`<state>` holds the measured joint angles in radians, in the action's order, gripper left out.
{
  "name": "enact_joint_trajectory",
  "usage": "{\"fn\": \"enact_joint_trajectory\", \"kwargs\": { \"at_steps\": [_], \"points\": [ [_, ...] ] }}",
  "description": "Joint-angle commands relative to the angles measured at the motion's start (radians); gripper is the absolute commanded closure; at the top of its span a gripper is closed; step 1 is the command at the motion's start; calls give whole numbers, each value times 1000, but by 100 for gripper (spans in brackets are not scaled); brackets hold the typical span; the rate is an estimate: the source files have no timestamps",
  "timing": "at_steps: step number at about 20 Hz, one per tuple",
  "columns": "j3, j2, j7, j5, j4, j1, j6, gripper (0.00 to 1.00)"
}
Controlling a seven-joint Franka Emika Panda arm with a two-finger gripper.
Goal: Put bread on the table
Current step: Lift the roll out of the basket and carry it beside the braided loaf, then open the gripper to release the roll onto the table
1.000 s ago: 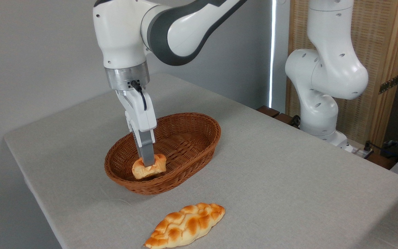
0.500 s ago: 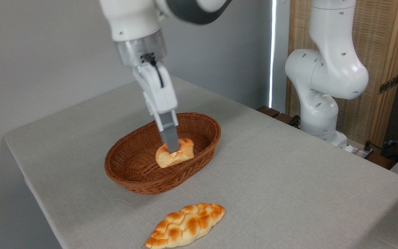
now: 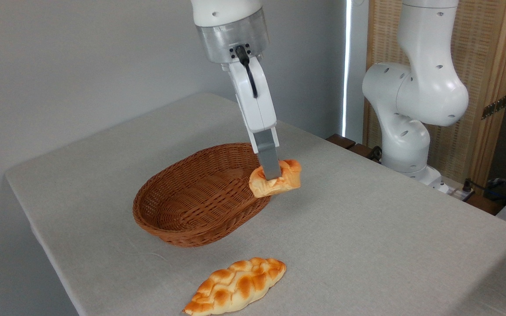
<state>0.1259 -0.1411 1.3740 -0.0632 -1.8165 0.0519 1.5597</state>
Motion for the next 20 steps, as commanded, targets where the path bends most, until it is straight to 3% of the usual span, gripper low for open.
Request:
{"fn": "enact_joint_trajectory", "kwargs": {
  "at_steps": [1,7,13,20],
  "points": [
    [9,-31,20,3,-92,51,28,67],
    [6,-48,68,3,-173,52,120,44],
    [5,-43,144,3,-222,52,155,33],
    [8,-41,155,3,-219,51,157,23]
  ]
}}
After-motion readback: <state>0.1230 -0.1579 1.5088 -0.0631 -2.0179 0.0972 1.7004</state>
